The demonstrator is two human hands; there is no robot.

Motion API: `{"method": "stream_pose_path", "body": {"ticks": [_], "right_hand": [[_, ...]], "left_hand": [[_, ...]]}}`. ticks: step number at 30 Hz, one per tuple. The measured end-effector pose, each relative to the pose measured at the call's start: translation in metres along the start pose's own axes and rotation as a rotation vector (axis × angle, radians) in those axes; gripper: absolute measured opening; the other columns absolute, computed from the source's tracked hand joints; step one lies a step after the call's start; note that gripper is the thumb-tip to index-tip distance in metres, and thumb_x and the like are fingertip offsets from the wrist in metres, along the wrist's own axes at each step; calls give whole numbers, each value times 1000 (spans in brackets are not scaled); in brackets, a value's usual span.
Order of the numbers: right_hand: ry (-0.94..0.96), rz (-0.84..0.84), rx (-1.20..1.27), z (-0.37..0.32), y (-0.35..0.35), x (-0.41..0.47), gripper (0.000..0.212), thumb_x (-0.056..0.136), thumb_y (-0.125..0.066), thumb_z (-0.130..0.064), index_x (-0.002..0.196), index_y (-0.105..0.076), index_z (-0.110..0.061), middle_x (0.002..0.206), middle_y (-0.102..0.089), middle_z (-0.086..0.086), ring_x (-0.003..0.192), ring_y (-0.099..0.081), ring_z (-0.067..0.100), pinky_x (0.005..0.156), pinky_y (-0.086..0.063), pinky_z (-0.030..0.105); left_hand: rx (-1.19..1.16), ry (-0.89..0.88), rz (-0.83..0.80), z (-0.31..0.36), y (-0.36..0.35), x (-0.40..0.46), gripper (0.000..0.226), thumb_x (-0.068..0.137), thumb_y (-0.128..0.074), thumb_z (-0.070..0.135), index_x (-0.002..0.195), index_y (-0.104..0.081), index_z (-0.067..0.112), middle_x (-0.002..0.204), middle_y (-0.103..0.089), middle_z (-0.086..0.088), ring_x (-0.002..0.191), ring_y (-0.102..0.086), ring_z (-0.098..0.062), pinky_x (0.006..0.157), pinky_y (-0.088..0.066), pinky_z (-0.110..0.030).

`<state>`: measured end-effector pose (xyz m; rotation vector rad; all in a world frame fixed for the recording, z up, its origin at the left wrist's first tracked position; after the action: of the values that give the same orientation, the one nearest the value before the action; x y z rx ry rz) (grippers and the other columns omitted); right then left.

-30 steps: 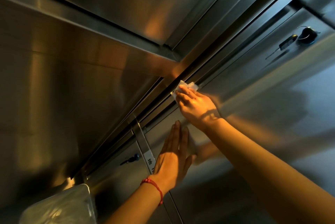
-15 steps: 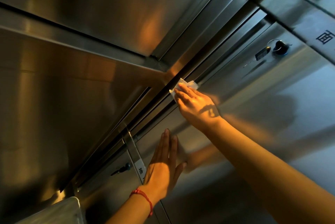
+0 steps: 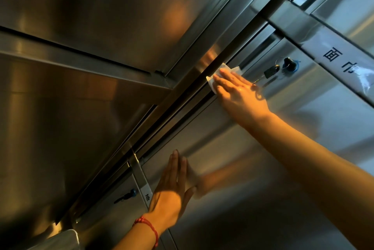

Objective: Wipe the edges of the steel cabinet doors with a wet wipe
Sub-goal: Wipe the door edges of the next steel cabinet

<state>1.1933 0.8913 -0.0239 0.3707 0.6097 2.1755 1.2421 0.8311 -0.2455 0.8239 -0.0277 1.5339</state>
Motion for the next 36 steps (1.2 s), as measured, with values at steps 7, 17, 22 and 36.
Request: {"method": "stream_pose_path", "body": {"ticks": [7, 17, 22, 36], "right_hand": [[-183, -99, 21, 43, 13, 4, 47, 101, -18, -20, 145, -28, -5, 153, -19, 12, 142, -12, 26, 110, -26, 48], [-202, 18, 60, 33, 20, 2, 40, 101, -32, -6, 139, -35, 6, 146, -32, 22, 140, -20, 32, 108, -29, 50], [-126, 15, 99, 7, 3, 2, 48, 101, -8, -12, 141, -30, 4, 149, -27, 20, 142, -13, 31, 115, -6, 38], [-142, 147, 243, -47, -28, 1, 37, 95, -48, -10, 128, -50, 5, 137, -46, 20, 129, -43, 29, 107, -31, 31]], "left_hand": [[83, 62, -95, 2, 1, 1, 88, 51, -88, 36, 119, -56, -9, 125, -51, -31, 109, -57, -40, 78, -52, -44], [-22, 40, -109, -1, -5, 1, 87, 84, -64, 38, 143, -12, 2, 148, 1, -27, 136, -10, -44, 110, -23, -44], [-66, 64, -107, -6, -14, -1, 82, 95, -42, 43, 137, 20, 11, 140, 35, -11, 136, 23, -33, 115, 4, -33], [1, 75, -216, -15, -26, -3, 77, 97, -33, 45, 130, 31, 19, 132, 47, -5, 125, 43, -24, 108, 21, -23]]}}
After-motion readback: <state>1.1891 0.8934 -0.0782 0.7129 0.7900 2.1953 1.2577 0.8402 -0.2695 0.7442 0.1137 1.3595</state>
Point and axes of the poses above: each hand's wrist, its own x-axis towards the middle knuckle, its own y-axis out of the back of the hand, z = x × y, the point moved 10 cm from there along x, towards the middle knuckle
